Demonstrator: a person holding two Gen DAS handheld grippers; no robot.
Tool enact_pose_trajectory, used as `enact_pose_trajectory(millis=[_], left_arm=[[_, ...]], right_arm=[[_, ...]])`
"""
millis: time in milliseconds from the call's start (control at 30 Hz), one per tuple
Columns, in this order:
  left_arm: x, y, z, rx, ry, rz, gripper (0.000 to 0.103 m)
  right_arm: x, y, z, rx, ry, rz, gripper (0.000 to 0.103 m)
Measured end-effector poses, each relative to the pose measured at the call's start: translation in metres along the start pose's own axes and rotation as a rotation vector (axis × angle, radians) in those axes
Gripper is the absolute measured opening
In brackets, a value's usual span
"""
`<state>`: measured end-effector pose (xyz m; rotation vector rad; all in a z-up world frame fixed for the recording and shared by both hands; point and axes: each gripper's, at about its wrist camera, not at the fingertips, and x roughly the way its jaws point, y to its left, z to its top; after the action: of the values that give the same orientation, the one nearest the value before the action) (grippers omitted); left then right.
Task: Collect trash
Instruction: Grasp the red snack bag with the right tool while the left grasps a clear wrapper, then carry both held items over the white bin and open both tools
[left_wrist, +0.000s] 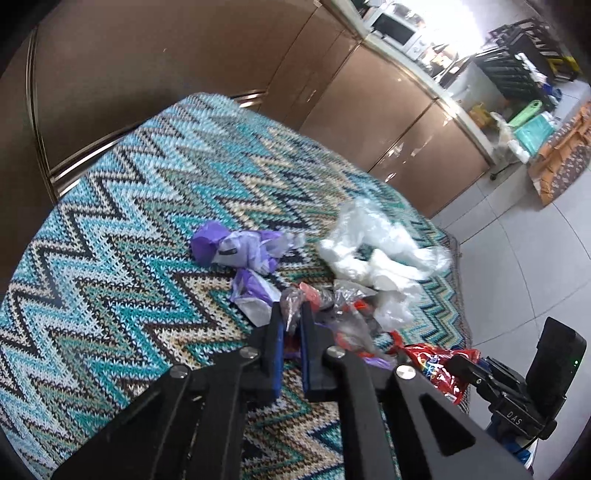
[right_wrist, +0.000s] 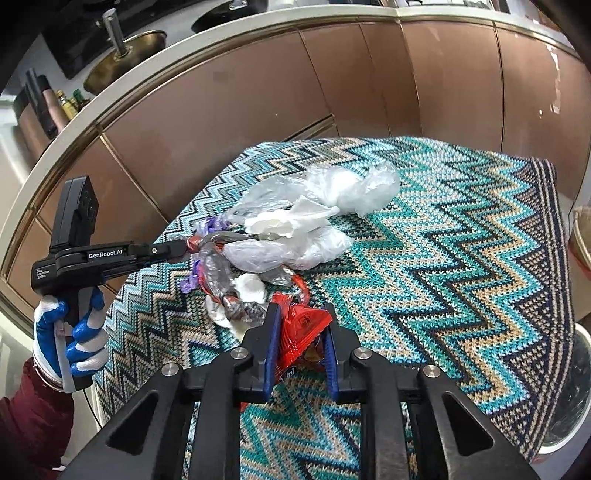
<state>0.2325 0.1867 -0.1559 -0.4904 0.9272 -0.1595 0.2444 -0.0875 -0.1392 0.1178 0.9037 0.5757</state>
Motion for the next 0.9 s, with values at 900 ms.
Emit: enact_pose_trajectory(millis=[900], left_arm=[[-0.145,-0.082,-0.049,0.147,-0.214,-0.101,0.006]], right_arm=[[-0.144,0.030,-0.042,-0.052,-0.234,-0.046,0.021]])
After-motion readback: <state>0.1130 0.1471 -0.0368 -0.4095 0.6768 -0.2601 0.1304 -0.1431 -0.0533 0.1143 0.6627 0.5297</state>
